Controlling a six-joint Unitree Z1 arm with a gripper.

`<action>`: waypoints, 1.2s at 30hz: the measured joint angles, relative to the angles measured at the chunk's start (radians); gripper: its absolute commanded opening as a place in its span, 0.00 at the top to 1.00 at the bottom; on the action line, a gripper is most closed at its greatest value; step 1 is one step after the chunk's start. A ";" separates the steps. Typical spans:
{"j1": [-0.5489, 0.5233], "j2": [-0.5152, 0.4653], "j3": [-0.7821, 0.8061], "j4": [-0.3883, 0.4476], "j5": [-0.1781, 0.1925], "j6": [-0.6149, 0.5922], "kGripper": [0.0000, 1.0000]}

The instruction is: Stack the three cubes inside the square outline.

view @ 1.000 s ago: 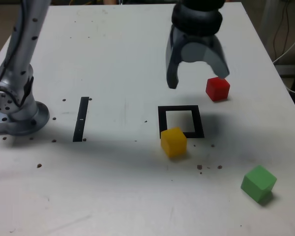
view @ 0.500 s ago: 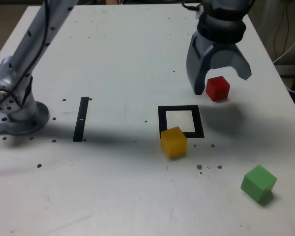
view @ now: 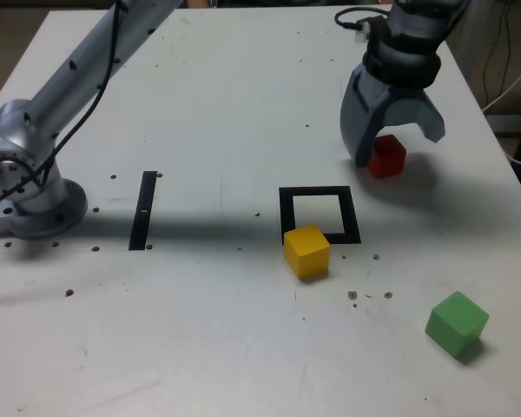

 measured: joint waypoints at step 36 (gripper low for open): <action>-0.001 0.026 -0.009 -0.012 -0.023 0.034 0.63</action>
